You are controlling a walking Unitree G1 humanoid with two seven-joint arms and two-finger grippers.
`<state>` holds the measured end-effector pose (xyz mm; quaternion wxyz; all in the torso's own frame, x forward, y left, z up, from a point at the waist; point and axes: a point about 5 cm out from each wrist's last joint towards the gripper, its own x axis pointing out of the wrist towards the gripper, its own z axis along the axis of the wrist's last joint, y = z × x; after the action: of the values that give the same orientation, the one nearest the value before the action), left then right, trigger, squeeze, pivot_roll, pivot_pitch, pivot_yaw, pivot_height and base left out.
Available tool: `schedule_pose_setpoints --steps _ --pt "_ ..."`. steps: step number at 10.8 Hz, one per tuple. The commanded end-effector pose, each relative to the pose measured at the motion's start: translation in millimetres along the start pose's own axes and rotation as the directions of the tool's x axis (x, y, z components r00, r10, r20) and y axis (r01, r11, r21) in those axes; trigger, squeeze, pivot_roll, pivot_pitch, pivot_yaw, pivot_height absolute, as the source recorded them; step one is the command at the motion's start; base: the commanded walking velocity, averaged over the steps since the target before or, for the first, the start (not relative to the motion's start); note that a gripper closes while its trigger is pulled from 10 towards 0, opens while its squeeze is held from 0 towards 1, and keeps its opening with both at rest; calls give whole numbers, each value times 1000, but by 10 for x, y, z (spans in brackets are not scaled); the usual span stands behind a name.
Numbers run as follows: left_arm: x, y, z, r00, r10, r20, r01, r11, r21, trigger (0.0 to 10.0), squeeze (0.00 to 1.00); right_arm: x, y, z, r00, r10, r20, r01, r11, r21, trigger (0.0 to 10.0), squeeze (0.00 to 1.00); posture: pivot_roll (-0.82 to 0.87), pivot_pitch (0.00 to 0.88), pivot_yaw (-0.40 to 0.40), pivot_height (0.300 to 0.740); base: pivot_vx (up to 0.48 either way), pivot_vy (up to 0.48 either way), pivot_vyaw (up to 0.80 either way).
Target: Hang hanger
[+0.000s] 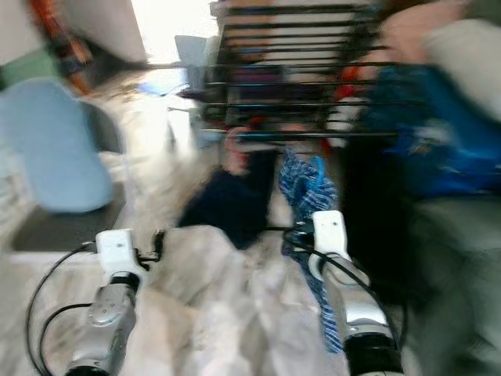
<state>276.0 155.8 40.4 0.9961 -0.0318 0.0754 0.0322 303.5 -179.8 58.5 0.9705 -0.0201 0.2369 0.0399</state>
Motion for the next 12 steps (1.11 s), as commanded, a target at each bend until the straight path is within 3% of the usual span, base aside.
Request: schedule_pose_setpoints --steps 1,5,10,12 --pt "-1 70 25 1000 15 8 -15 1000 11 10000 0 27 81 102 999 24 38 -24 1000 -7 10000 0 -122 0 36 740 289 382 0" --pt "-7 43 30 1000 -26 7 26 999 23 10000 0 35 -26 108 991 -116 70 115 993 14 10000 0 -120 0 42 740 420 83 0" --pt "-17 10 21 999 -50 -2 50 999 22 10000 0 33 -39 95 990 -127 69 125 992 31 10000 0 -121 0 45 740 433 0 0" --pt "-24 -4 29 999 -47 14 47 999 -14 10000 0 64 -86 133 991 -116 64 114 993 30 10000 0 -123 0 41 740 229 0 0"
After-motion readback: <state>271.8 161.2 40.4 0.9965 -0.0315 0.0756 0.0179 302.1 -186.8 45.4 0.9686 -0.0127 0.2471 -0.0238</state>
